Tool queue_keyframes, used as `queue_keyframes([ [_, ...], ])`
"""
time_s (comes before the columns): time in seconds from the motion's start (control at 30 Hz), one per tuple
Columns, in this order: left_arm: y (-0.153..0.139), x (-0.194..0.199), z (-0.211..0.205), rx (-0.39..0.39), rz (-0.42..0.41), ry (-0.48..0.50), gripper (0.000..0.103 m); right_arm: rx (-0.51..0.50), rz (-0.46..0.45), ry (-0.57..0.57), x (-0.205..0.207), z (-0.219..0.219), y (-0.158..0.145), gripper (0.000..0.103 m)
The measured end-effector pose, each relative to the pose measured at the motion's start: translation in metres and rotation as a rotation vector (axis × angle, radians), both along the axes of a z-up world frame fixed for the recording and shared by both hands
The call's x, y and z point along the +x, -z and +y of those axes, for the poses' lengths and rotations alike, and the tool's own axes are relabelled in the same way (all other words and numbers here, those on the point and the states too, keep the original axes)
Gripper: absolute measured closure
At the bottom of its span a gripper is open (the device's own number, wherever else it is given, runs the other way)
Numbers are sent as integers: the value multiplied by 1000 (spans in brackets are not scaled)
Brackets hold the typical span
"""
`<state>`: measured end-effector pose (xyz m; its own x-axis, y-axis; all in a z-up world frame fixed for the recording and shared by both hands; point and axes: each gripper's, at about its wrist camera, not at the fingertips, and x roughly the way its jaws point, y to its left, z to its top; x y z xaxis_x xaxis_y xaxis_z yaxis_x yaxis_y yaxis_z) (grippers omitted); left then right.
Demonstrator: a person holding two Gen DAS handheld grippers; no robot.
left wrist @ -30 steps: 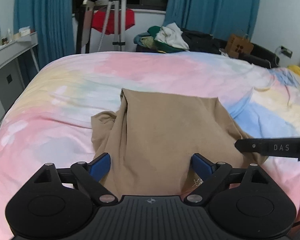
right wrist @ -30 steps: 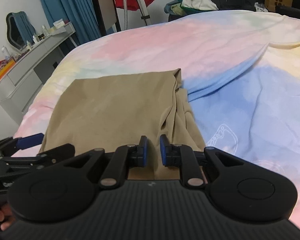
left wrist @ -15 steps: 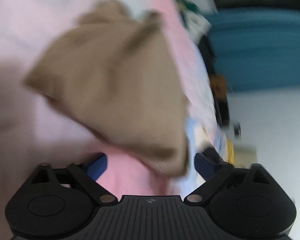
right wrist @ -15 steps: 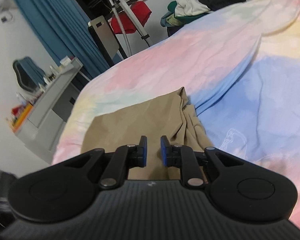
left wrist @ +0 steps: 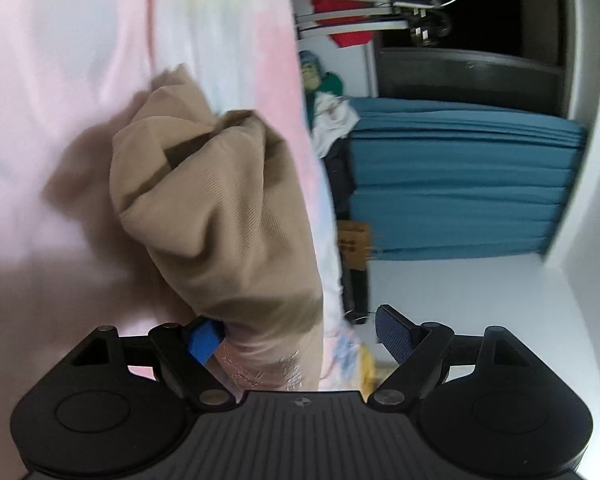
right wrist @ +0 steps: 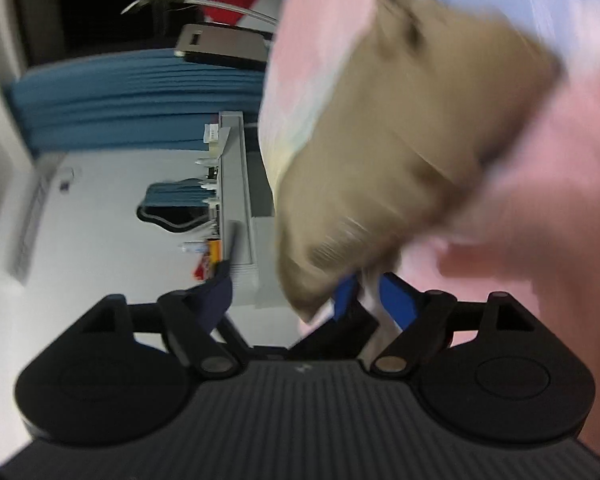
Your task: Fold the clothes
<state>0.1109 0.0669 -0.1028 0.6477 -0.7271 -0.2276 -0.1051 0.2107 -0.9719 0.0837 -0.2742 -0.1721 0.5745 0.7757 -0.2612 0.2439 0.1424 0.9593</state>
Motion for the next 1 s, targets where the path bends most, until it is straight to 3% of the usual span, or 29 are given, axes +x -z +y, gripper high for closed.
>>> queue_keyframes([
  [0.13, 2, 2, 0, -15, 7, -4, 20, 43, 76, 126, 8, -9, 20, 20],
  [0.33, 8, -1, -3, 26, 56, -4, 17, -96, 45, 326, 11, -33, 17, 24],
  [0.47, 22, -2, -3, 41, 134, -26, 17, -124, 18, 310, 12, -28, 12, 30],
  [0.57, 32, 0, 10, 2, 183, -75, 19, -154, 32, 264, 15, -23, 14, 30],
  [0.7, 36, -1, 17, -27, 187, -111, 19, -159, 74, 182, 16, -15, 19, 29],
  [0.83, 31, 3, 15, 14, 157, -100, 21, -171, 39, 166, 20, -14, 14, 30],
  [0.87, 30, 5, 15, 26, 148, -97, 24, -179, 24, 166, 20, -15, 11, 34],
  [0.93, 27, 6, 12, 44, 133, -94, 30, -196, -11, 172, 21, -16, 6, 53],
  [1.0, 21, 3, 9, 51, 122, -100, 38, -203, -40, 177, 22, -17, 2, 61],
])
